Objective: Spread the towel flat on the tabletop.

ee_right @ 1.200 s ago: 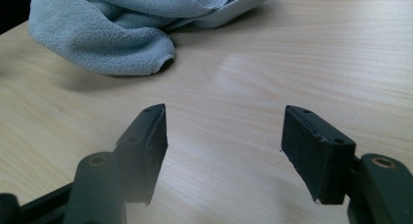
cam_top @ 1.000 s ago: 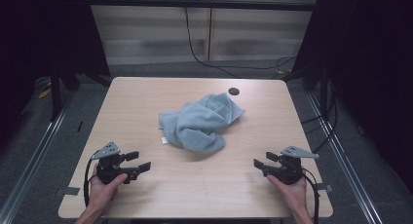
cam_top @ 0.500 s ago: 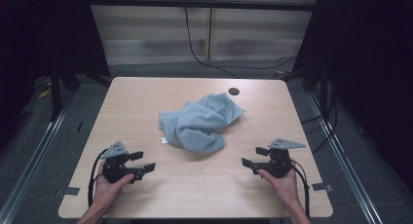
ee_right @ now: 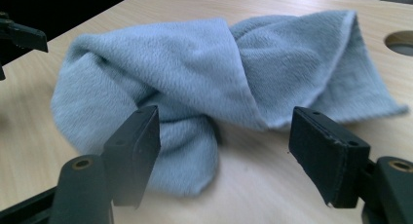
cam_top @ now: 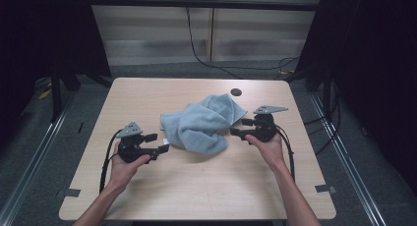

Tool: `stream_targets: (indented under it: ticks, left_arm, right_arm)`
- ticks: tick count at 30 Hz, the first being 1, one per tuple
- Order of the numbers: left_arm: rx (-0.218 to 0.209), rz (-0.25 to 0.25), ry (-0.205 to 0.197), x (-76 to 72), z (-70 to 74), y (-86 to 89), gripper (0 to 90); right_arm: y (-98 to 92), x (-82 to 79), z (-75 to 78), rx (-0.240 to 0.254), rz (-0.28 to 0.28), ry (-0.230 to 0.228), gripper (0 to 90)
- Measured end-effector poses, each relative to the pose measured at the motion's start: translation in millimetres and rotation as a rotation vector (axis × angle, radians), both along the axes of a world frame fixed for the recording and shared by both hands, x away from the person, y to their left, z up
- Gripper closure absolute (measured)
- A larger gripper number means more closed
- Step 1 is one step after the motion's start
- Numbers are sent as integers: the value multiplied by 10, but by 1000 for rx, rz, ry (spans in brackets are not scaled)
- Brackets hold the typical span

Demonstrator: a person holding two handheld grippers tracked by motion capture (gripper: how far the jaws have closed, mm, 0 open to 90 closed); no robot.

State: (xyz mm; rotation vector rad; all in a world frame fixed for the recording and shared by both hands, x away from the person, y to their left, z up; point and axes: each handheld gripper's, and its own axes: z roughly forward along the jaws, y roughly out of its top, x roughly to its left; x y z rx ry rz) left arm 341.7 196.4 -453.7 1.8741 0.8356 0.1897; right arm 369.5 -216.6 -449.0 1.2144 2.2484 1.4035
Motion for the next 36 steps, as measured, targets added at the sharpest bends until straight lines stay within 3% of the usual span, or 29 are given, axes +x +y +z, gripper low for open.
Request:
stream_targets:
  ticks: [6, 11, 14, 17, 18, 20, 21, 23, 25, 31, 36]
  left_arm:
    - [1, -16, 10, 58, -25, -98, 283]
    - [1, -7, 17, 18, -64, -35, 276]
    - [-4, 9, 17, -1, -67, 53, 271]
    - [-2, 13, 12, -10, -67, 90, 269]
    - [2, 13, 10, -14, -67, 103, 269]
    - [0, 18, 9, -21, -73, 127, 269]
    - [3, 16, 8, -20, -75, 142, 269]
    - [-3, 19, 13, -15, -82, 154, 268]
    - [-3, 22, 13, -14, -81, 158, 267]
    - [-9, 23, 16, -43, -86, 182, 267]
    - [-8, 30, 18, -49, -86, 201, 267]
  right_arm:
    - [252, 313, -144, -36, 24, 26, 271]
    - [412, 496, -252, -27, 32, 34, 242]
    - [583, 608, -329, -13, 64, 45, 230]
    - [650, 640, -380, -34, 65, 67, 280]
    - [693, 657, -439, -51, 85, 78, 394]
    - [716, 648, -480, -58, 84, 65, 517]
    - [717, 639, -494, -46, 102, 71, 638]
    - [730, 629, -533, -59, 122, 92, 736]
    - [729, 610, -562, -40, 137, 106, 810]
    - [692, 372, -624, 7, 166, 117, 856]
    - [741, 74, -585, -33, 199, 106, 861]
